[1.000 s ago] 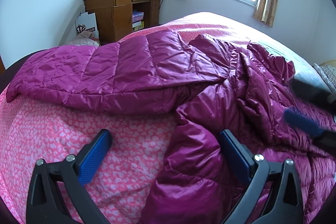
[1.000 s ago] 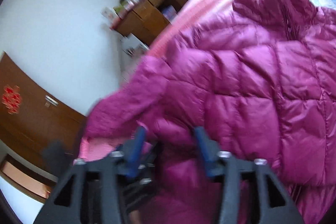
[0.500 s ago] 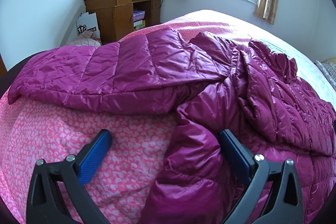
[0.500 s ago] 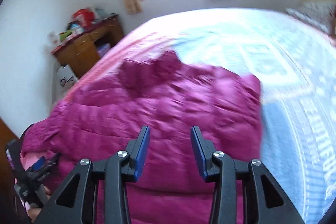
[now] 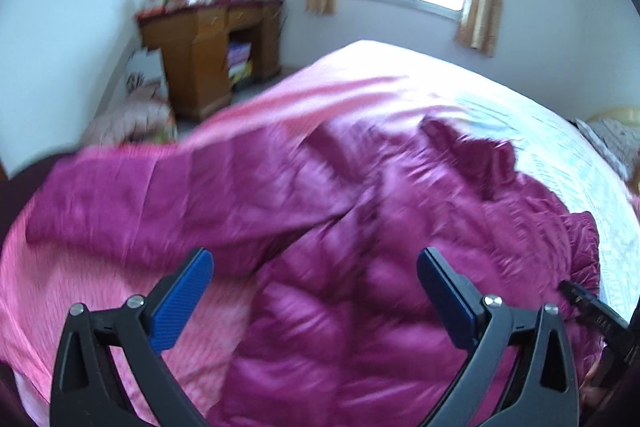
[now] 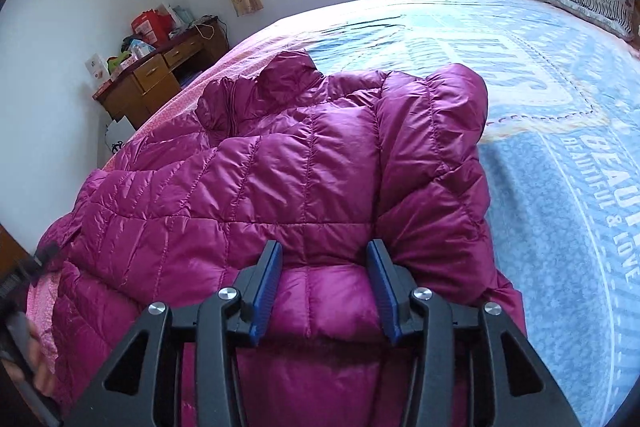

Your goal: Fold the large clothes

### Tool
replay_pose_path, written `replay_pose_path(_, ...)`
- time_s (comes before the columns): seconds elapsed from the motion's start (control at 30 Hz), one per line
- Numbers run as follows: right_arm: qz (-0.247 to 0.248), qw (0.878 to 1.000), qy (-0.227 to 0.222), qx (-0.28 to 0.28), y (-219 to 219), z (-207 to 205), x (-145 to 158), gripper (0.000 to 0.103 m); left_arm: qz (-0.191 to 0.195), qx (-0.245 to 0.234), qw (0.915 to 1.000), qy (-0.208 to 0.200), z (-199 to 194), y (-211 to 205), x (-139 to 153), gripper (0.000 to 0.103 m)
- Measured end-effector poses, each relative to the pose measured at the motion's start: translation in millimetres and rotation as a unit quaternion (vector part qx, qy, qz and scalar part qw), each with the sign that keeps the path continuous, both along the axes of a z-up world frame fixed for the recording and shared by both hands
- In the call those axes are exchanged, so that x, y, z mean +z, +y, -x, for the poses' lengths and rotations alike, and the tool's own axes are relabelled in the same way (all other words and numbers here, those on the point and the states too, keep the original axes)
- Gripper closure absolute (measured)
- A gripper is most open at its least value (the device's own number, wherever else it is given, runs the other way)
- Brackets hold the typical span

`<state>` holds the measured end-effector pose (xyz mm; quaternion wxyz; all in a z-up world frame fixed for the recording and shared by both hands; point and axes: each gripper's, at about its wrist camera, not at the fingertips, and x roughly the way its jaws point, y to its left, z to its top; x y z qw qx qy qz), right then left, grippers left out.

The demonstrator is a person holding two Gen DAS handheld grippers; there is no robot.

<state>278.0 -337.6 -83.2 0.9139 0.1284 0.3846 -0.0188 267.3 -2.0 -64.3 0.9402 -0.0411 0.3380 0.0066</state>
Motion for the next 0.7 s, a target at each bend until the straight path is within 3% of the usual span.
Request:
replay_pose_path(0.13, -0.001, 1.000, -0.002, 0.000, 0, 6, 5, 0.057, -0.057, 0.020, 0.9981, 0.012, -28, -28, -10, 0.000)
replay_pose_path(0.27, -0.013, 1.000, -0.007, 0.000, -4, 9, 6, 0.057, -0.097, 0.080, 0.9889, 0.079, -47, -28, -55, 0.000)
replay_pose_path(0.33, -0.017, 1.000, -0.009, 0.001, -5, 9, 6, 0.057, -0.087, 0.081, 0.9899, 0.078, -46, -24, -69, 0.000)
replay_pose_path(0.57, -0.038, 0.999, -0.015, 0.001, -11, 9, 5, 0.056, -0.060, 0.066, 0.9942, 0.060, -33, -4, -51, 0.000)
replay_pose_path(0.7, -0.040, 0.999, -0.016, 0.000, -12, 10, 5, 0.056, 0.000, 0.141, 0.9900, -0.003, -1, 48, -14, 0.000)
